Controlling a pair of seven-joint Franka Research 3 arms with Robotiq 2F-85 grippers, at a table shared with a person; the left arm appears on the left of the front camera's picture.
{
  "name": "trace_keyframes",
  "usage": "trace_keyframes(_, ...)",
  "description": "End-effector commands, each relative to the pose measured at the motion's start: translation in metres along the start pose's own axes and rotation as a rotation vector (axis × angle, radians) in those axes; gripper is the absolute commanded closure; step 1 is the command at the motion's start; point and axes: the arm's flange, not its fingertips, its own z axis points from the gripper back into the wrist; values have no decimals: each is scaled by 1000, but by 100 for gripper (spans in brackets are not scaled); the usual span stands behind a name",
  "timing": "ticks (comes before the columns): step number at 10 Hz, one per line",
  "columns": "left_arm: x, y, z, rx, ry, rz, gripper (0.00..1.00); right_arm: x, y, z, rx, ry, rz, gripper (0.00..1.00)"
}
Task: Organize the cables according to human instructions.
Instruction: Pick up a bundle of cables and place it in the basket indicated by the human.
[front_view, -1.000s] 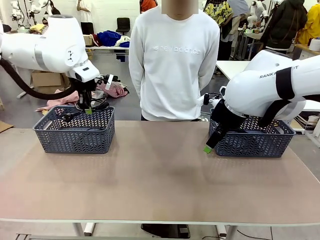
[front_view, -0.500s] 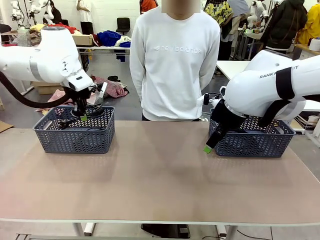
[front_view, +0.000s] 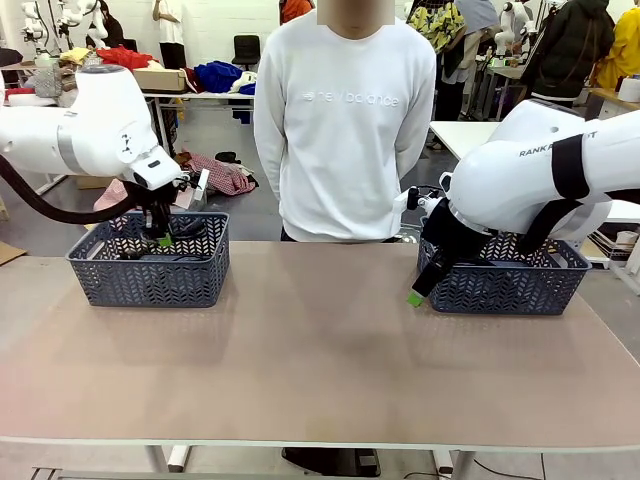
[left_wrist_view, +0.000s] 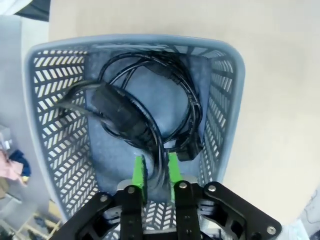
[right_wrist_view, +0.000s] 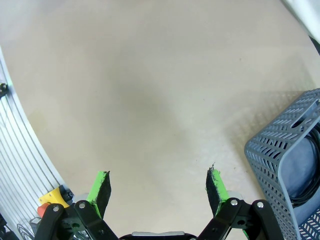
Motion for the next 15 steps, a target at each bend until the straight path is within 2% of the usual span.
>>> trace_keyframes(1, -6, -3, -4, 10, -23, 17, 47, 0, 0, 0, -2, -1, -1, 0)
trace_keyframes(2, -6, -1, -2, 7, -33, 25, 64, 0, 0, 0, -2, -1, -1, 0)
trace_keyframes(3, -5, 1, 1, 3, -28, 28, 27, 0, 0, 0, -2, -1, -1, 0)
trace_keyframes(4, -4, 3, 5, -11, -39, 29, 45, 0, 0, 0, -2, -1, -1, 0)
trace_keyframes(5, -4, 5, 8, -26, -40, 29, 8, 0, 0, 0, -2, -1, -1, 0)
trace_keyframes(6, -3, 7, 11, -38, -48, 34, 26, 0, 0, 0, -2, -1, -1, 0)
trace_keyframes(7, -2, 9, 12, -53, -39, 35, 0, 0, 0, 0, -2, -1, -1, 0)
trace_keyframes(8, -1, 11, 12, -64, -34, 37, 6, 0, 0, 0, -2, -1, -1, 0)
trace_keyframes(9, 0, 12, 14, -75, -34, 38, 0, 0, 0, 0, -2, -1, -1, 0)
trace_keyframes(12, 1, 12, 15, -97, -44, 44, 0, 0, 0, 0, -2, -1, -1, 0)
trace_keyframes(13, 2, 10, 15, -76, -66, 99, 0, 0, 0, 0, -2, -1, -1, 0)
trace_keyframes(14, 5, 1, 14, -84, -71, 209, 0, 0, 0, 0, -2, -1, -1, 0)
trace_keyframes(15, 3, 9, 13, -80, -27, 46, 0, 0, 0, 0, -2, -1, -1, 0)
